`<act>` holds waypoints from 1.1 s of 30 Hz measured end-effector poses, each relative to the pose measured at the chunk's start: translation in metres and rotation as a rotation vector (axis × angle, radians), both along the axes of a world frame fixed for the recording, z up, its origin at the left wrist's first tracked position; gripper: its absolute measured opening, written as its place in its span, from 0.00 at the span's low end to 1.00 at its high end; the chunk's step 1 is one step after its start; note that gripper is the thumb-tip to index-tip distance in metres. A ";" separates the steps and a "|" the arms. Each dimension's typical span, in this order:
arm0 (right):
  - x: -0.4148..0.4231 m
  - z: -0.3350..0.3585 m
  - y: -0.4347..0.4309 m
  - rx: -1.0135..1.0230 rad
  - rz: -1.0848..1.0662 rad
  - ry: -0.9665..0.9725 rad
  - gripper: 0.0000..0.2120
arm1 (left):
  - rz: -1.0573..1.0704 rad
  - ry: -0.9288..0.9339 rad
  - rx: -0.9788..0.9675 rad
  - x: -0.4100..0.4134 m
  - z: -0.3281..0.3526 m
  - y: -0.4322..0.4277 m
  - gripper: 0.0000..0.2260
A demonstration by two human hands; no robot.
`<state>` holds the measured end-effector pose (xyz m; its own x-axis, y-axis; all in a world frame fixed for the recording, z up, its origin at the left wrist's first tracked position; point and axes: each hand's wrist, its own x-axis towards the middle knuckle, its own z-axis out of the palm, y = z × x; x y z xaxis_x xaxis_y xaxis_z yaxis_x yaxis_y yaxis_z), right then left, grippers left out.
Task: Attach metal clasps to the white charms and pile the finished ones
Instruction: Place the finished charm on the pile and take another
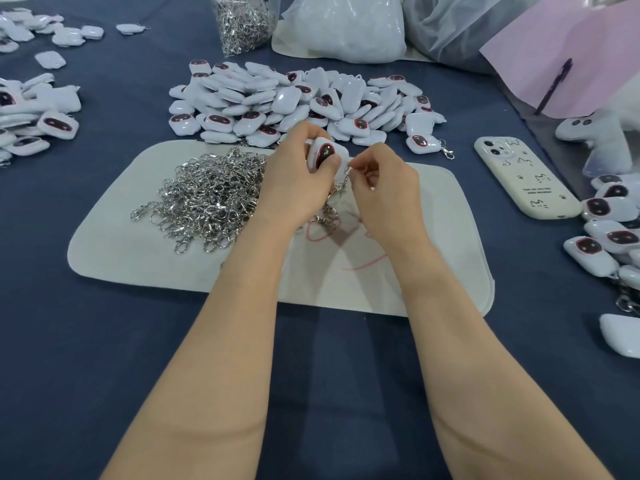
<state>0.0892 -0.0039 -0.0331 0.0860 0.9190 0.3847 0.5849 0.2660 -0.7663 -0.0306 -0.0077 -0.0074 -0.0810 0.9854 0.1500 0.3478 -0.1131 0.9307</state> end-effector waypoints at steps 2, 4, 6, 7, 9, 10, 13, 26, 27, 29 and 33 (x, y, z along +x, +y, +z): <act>-0.001 0.001 -0.001 -0.018 0.004 0.061 0.07 | 0.005 -0.015 0.008 0.002 0.001 0.000 0.07; -0.002 0.003 -0.002 -0.034 -0.001 0.148 0.08 | 0.030 -0.165 -0.050 0.004 0.001 -0.001 0.06; -0.003 0.004 -0.001 -0.068 -0.005 0.214 0.07 | 0.037 -0.395 -0.142 0.005 0.001 0.000 0.05; -0.003 0.005 -0.001 -0.088 -0.004 0.230 0.06 | 0.037 -0.485 -0.189 0.005 0.001 0.001 0.05; -0.003 0.006 -0.001 -0.108 0.005 0.288 0.05 | 0.033 -0.605 -0.270 0.005 0.001 0.002 0.06; -0.004 0.006 -0.001 -0.105 0.006 0.320 0.06 | 0.021 -0.647 -0.295 0.005 0.000 0.001 0.04; -0.005 0.005 -0.003 -0.074 -0.016 0.335 0.07 | -0.008 -0.741 -0.351 0.004 -0.001 0.001 0.05; -0.007 0.010 -0.006 -0.050 0.030 0.410 0.05 | -0.022 -1.058 -0.488 -0.002 -0.001 0.003 0.05; -0.007 0.010 -0.006 -0.050 0.027 0.405 0.05 | -0.027 -1.073 -0.502 -0.002 -0.001 0.002 0.05; -0.007 0.009 -0.006 -0.034 0.002 0.376 0.05 | -0.036 -1.058 -0.506 -0.002 -0.002 0.002 0.04; -0.007 0.006 -0.003 0.012 -0.059 0.278 0.06 | -0.017 -0.881 -0.421 0.002 -0.002 0.001 0.04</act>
